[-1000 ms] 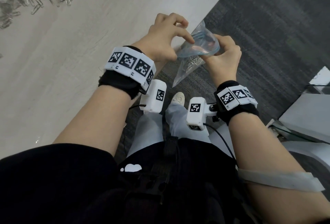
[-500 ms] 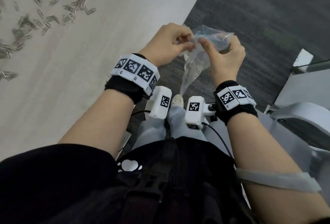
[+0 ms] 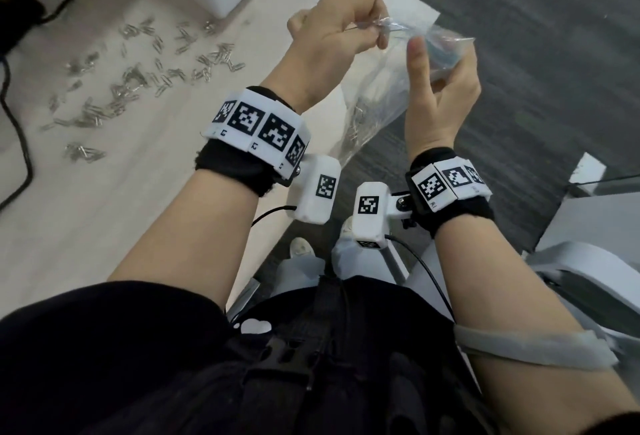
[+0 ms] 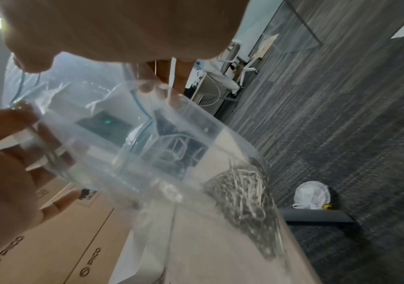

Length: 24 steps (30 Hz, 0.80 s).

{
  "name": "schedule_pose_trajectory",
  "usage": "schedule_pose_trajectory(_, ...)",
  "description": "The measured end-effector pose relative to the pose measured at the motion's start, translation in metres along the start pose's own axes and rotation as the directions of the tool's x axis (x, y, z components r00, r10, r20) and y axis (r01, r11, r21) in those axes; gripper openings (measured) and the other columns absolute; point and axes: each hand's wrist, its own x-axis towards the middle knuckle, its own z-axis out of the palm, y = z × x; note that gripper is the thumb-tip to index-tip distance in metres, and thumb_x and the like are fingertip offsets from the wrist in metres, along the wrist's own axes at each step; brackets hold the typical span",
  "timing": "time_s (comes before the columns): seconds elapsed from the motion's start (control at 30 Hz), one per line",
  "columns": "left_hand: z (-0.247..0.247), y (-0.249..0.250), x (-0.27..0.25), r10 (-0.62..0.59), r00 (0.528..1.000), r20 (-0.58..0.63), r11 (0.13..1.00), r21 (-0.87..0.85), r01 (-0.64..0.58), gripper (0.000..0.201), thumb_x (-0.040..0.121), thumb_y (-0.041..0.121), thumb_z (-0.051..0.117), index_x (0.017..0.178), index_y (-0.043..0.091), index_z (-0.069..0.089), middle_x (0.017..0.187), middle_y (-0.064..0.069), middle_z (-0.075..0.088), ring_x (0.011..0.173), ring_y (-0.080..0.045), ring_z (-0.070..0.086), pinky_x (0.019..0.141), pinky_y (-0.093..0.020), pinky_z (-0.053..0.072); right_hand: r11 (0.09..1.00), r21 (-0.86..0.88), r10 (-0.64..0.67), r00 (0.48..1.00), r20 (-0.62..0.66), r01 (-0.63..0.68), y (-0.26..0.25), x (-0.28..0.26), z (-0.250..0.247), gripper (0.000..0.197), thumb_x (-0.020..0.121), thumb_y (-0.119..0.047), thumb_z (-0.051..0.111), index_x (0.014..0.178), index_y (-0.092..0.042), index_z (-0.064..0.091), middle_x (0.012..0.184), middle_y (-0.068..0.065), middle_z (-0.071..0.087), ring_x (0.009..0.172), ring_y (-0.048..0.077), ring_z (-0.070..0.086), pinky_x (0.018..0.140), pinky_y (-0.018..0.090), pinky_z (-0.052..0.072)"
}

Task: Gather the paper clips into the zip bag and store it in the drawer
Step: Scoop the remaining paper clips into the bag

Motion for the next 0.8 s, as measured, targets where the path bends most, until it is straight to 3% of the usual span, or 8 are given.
schedule_pose_trajectory(0.1, -0.012, -0.005, 0.002, -0.009, 0.996, -0.093, 0.999, 0.039, 0.013, 0.020, 0.080, 0.027, 0.041, 0.066, 0.039, 0.046, 0.084, 0.017, 0.049, 0.104, -0.013, 0.041, 0.105, -0.032, 0.027, 0.998, -0.017, -0.055, 0.998, 0.025, 0.056, -0.006, 0.007, 0.015, 0.048, 0.080, -0.049, 0.058, 0.098, -0.005, 0.059, 0.089, 0.007, 0.060, 0.073, 0.013, 0.051, 0.069, 0.026, 0.045)
schedule_pose_trajectory(0.17, -0.016, -0.011, 0.003, -0.041, 0.991, -0.130, 0.998, 0.047, 0.047, 0.017, 0.082, 0.024, 0.040, 0.071, 0.036, 0.045, 0.098, 0.014, 0.045, 0.113, -0.018, 0.036, 0.096, -0.013, 0.023, 0.997, -0.049, -0.064, 0.996, 0.064, 0.067, -0.006, 0.012, 0.024, 0.048, 0.080, -0.050, 0.059, 0.102, -0.007, 0.059, 0.093, 0.007, 0.061, 0.078, 0.018, 0.055, 0.074, 0.032, 0.048)
schedule_pose_trajectory(0.37, -0.021, -0.050, 0.012, -0.270, 0.943, -0.193, 0.960, 0.018, 0.279, 0.028, 0.092, 0.012, 0.043, 0.077, 0.035, 0.047, 0.140, -0.006, 0.029, 0.137, -0.025, 0.018, 0.112, -0.034, 0.015, 0.992, -0.110, -0.037, 0.970, 0.241, 0.065, 0.009, 0.018, 0.051, 0.054, 0.079, -0.051, 0.061, 0.111, -0.008, 0.056, 0.103, -0.005, 0.055, 0.094, 0.018, 0.057, 0.082, 0.040, 0.050)
schedule_pose_trajectory(0.47, -0.026, -0.059, 0.016, -0.345, 0.918, -0.195, 0.939, -0.053, 0.341, 0.021, 0.096, 0.010, 0.038, 0.086, 0.026, 0.049, 0.139, -0.011, 0.026, 0.138, -0.023, 0.019, 0.108, -0.013, 0.018, 0.995, -0.094, -0.010, 0.944, 0.330, 0.043, 0.017, 0.026, 0.066, 0.061, 0.077, -0.051, 0.065, 0.118, -0.008, 0.051, 0.110, -0.001, 0.054, 0.100, 0.016, 0.054, 0.088, 0.037, 0.049)
schedule_pose_trajectory(0.5, -0.029, -0.060, 0.017, -0.363, 0.909, -0.203, 0.932, -0.072, 0.356, 0.018, 0.097, 0.009, 0.036, 0.091, 0.021, 0.048, 0.138, -0.010, 0.027, 0.138, -0.023, 0.021, 0.107, -0.012, 0.022, 0.995, -0.094, 0.006, 0.930, 0.368, 0.030, 0.018, 0.029, 0.070, 0.063, 0.076, -0.049, 0.067, 0.121, -0.008, 0.049, 0.112, -0.002, 0.052, 0.102, 0.011, 0.052, 0.090, 0.032, 0.047)
schedule_pose_trajectory(0.63, -0.039, -0.070, 0.018, -0.389, 0.881, -0.270, 0.921, -0.092, 0.379, 0.029, 0.095, 0.004, 0.033, 0.116, 0.017, 0.049, 0.123, 0.009, 0.035, 0.128, -0.014, 0.032, 0.110, -0.043, 0.035, 0.996, -0.064, -0.033, 0.886, 0.463, 0.070, 0.017, 0.043, 0.088, 0.070, 0.071, -0.038, 0.075, 0.125, -0.006, 0.044, 0.110, -0.004, 0.044, 0.099, 0.007, 0.046, 0.089, 0.018, 0.040)
schedule_pose_trajectory(0.73, -0.045, -0.076, 0.013, -0.428, 0.858, -0.284, 0.904, -0.151, 0.401, 0.050, 0.091, -0.001, 0.034, 0.136, 0.021, 0.038, 0.138, 0.009, 0.034, 0.132, -0.007, 0.028, 0.113, -0.042, 0.031, 0.982, -0.041, -0.143, 0.867, 0.477, 0.184, 0.009, 0.045, 0.100, 0.071, 0.068, -0.035, 0.078, 0.122, -0.002, 0.046, 0.108, 0.003, 0.044, 0.095, 0.006, 0.044, 0.090, 0.015, 0.038)
schedule_pose_trajectory(0.8, -0.050, -0.079, 0.007, -0.461, 0.843, -0.276, 0.886, -0.194, 0.420, 0.059, 0.091, -0.004, 0.035, 0.143, 0.023, 0.029, 0.148, 0.005, 0.030, 0.135, -0.007, 0.027, 0.113, -0.037, 0.030, 0.969, -0.041, -0.191, 0.849, 0.492, 0.242, 0.003, 0.042, 0.110, 0.067, 0.067, -0.035, 0.078, 0.119, -0.004, 0.050, 0.110, 0.005, 0.047, 0.097, 0.005, 0.046, 0.092, 0.022, 0.040)
